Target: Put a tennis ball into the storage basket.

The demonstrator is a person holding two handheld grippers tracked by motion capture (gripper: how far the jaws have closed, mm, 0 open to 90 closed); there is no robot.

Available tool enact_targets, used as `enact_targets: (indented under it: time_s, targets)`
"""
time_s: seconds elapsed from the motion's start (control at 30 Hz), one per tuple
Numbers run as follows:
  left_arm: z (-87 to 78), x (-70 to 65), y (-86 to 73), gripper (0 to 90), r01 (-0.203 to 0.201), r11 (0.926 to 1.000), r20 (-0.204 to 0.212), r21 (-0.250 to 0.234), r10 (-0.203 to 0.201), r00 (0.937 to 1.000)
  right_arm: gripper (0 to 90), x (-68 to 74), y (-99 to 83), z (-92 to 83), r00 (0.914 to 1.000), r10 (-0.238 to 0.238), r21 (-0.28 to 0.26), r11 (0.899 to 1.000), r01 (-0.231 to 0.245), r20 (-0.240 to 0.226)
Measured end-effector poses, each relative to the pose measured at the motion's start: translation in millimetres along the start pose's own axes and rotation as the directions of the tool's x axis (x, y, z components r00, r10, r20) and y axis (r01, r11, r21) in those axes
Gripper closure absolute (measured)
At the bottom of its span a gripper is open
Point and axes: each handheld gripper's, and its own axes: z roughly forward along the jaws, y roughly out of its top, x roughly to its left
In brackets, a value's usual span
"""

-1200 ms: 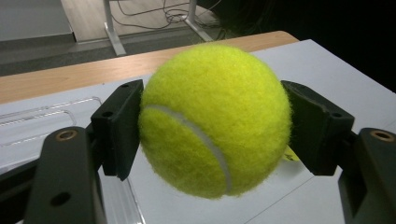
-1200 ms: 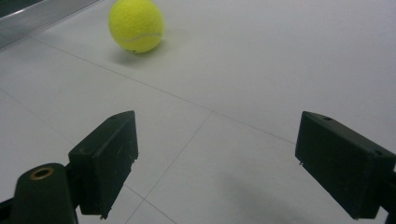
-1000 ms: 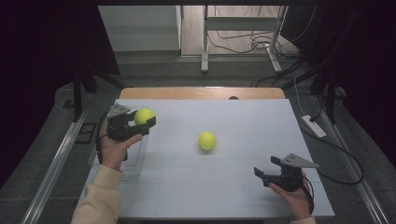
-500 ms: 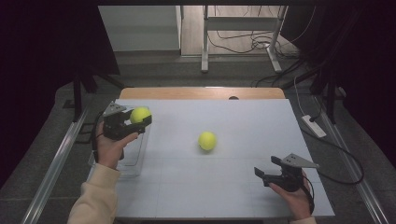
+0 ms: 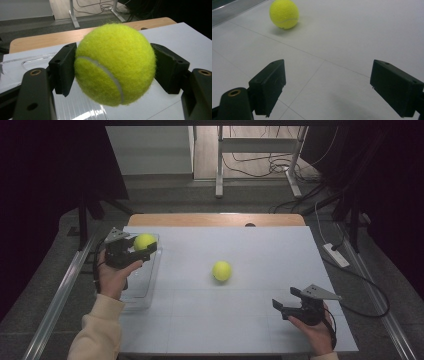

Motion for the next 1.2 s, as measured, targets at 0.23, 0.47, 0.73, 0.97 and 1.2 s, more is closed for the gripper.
enact_targets:
  time_s: [0.23,0.47,0.73,0.97,1.2]
  targets:
    - [-1.0,6.7,-1.0,27.2,0.010,0.9999,-0.020,0.005,-0.010,0.9998,13.2,-1.1,-0.2,-0.4,1.0000,0.002,-0.002,1.000,-0.002,0.005]
    - [0.4,12.4,-1.6,27.2,0.013,0.9998,-0.038,0.015,-0.012,0.9992,13.2,-0.6,-0.2,-0.2,1.0000,0.003,-0.001,1.000,-0.003,0.006]
    - [1.2,24.2,-1.5,27.2,0.027,0.9994,-0.071,0.022,-0.025,0.9971,13.2,-1.1,-0.4,0.0,1.0000,0.001,0.000,1.000,-0.001,0.008]
    - [5.2,30.7,-1.8,27.2,0.032,0.9988,-0.083,0.037,-0.028,0.9962,13.2,-2.9,-1.5,1.2,1.0000,0.000,0.002,1.000,0.000,0.002]
    - [9.0,37.7,0.7,27.2,0.035,0.9979,-0.106,0.054,-0.029,0.9940,13.2,-5.1,-2.4,0.1,1.0000,0.008,-0.002,1.000,-0.008,0.002]
